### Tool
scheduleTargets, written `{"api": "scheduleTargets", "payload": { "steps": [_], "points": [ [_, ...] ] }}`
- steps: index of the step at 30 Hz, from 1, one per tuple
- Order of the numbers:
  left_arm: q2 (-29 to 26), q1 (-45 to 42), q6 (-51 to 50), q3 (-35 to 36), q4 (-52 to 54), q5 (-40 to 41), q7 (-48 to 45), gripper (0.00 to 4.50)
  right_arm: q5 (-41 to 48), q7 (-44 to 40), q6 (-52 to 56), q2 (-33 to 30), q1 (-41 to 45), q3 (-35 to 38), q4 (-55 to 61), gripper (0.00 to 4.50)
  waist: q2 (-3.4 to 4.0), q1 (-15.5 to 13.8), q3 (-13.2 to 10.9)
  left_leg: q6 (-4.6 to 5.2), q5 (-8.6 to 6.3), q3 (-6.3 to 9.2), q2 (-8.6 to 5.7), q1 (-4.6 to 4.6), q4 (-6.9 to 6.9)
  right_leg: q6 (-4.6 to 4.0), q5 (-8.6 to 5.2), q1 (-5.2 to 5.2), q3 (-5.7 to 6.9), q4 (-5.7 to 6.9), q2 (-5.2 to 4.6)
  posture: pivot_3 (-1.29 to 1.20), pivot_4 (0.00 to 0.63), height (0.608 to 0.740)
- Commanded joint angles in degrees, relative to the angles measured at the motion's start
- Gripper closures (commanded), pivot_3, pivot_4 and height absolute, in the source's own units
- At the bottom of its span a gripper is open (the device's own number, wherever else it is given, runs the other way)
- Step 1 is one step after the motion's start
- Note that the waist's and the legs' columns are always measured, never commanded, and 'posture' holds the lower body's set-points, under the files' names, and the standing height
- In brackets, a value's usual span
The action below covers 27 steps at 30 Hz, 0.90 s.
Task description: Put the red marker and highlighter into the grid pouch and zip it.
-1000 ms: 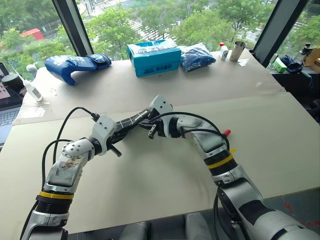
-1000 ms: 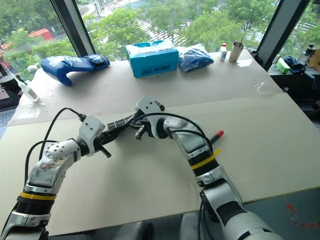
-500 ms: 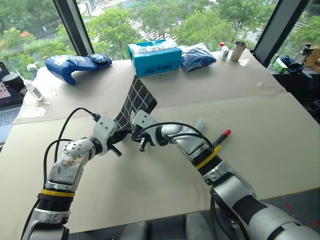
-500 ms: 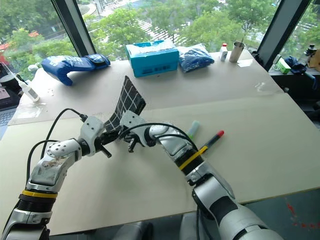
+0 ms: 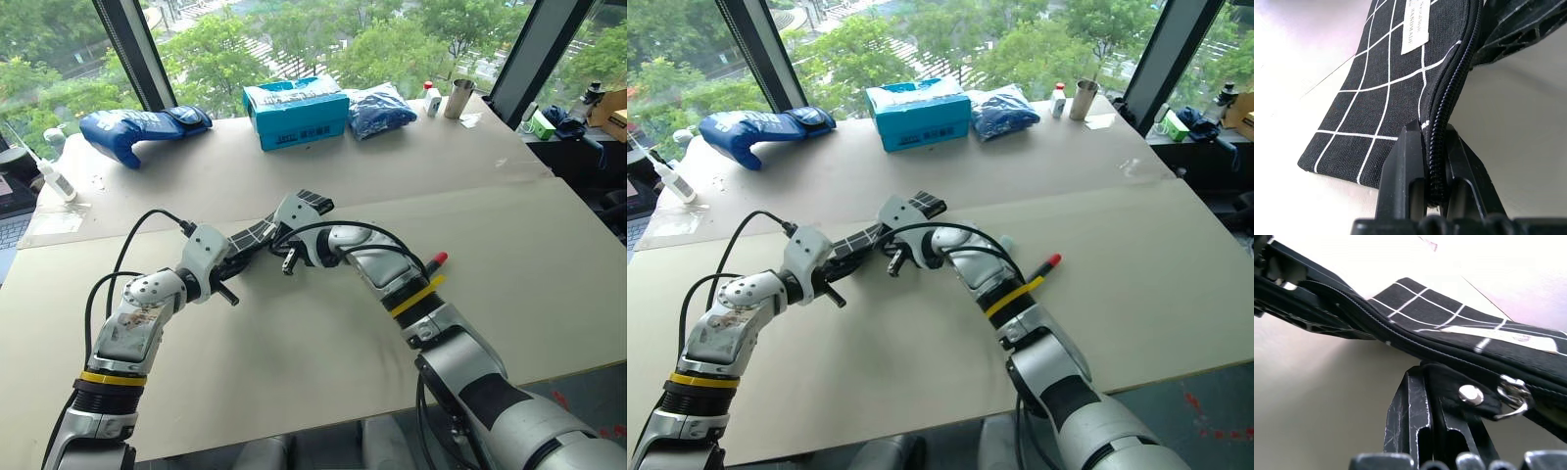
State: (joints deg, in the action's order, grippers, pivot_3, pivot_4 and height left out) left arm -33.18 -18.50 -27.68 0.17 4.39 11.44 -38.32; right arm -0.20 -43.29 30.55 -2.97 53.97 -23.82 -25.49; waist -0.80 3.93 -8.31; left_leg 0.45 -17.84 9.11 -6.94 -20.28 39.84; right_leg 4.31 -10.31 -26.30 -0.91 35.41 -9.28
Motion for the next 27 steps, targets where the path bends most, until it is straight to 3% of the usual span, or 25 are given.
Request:
{"api": "scheduleTargets", "payload": {
  "steps": [1, 6, 10, 11, 18, 24, 27],
  "points": [
    [0.2, -1.2, 0.4, 0.9, 1.7, 0.8, 0.0, 4.50, -0.4, -1.6, 0.8, 2.2, -1.3, -3.2, 5.7, 4.46, 0.00, 0.0, 0.0, 0.00, 0.00, 0.00, 0.00, 0.00, 0.00, 0.00, 0.00, 0.00, 0.00, 0.01, 0.00, 0.00, 0.150, 0.740],
    [0.4, -0.9, 0.4, 1.1, 1.8, 0.8, 0.2, 4.50, -1.0, -1.9, 1.3, 3.1, -2.3, -4.7, 7.0, 4.46, 0.00, 0.0, 0.0, 0.00, 0.00, 0.01, -0.01, 0.00, 0.01, 0.00, 0.00, -0.01, 0.00, 0.02, -0.01, 0.00, 0.150, 0.740],
    [0.5, -0.5, 0.2, 1.1, 2.3, 0.8, 0.4, 4.50, 0.0, -0.9, -0.4, 1.8, -0.4, -0.7, 4.5, 4.46, 0.00, 0.0, 0.0, 0.00, 0.00, 0.01, -0.03, 0.00, 0.02, 0.00, 0.00, -0.01, 0.00, 0.03, -0.01, 0.00, 0.150, 0.740],
    [0.5, -0.4, 0.2, 1.2, 2.4, 0.8, 0.5, 4.50, 1.3, -1.5, -0.6, 1.3, -0.2, 1.0, 4.8, 3.84, 0.00, 0.0, 0.0, 0.00, 0.00, 0.01, -0.03, 0.00, 0.02, 0.00, 0.00, -0.01, 0.00, 0.03, -0.01, 0.00, 0.150, 0.740],
    [0.2, 0.4, -0.1, 2.8, 4.1, 2.6, -0.7, 4.50, 7.1, -5.9, 5.9, -5.9, 0.1, 8.9, 11.1, 1.66, 0.00, -0.1, 0.0, 0.00, 0.00, 0.01, -0.02, 0.00, 0.01, 0.00, 0.00, -0.01, 0.00, 0.01, -0.01, 0.00, 0.150, 0.740],
    [-2.9, 3.4, 1.1, 7.1, 8.2, 8.0, -6.2, 4.50, 17.8, -12.1, 15.3, -19.5, -6.1, 19.9, 28.8, 1.66, 0.00, -0.5, 0.0, 0.01, -0.01, 0.02, -0.03, -0.06, -0.01, 0.00, 0.00, -0.01, 0.02, -0.09, -0.03, 0.00, 0.150, 0.740],
    [-4.1, 5.5, 1.2, 9.7, 10.1, 12.1, -9.7, 4.50, 19.5, -14.0, 14.3, -28.2, -12.1, 24.4, 35.2, 1.66, -0.01, -1.3, 0.0, 0.04, -0.02, 0.01, -0.02, -0.10, -0.03, 0.00, 0.00, 0.01, 0.03, -0.27, -0.03, 0.00, 0.150, 0.740]
  ]
}}
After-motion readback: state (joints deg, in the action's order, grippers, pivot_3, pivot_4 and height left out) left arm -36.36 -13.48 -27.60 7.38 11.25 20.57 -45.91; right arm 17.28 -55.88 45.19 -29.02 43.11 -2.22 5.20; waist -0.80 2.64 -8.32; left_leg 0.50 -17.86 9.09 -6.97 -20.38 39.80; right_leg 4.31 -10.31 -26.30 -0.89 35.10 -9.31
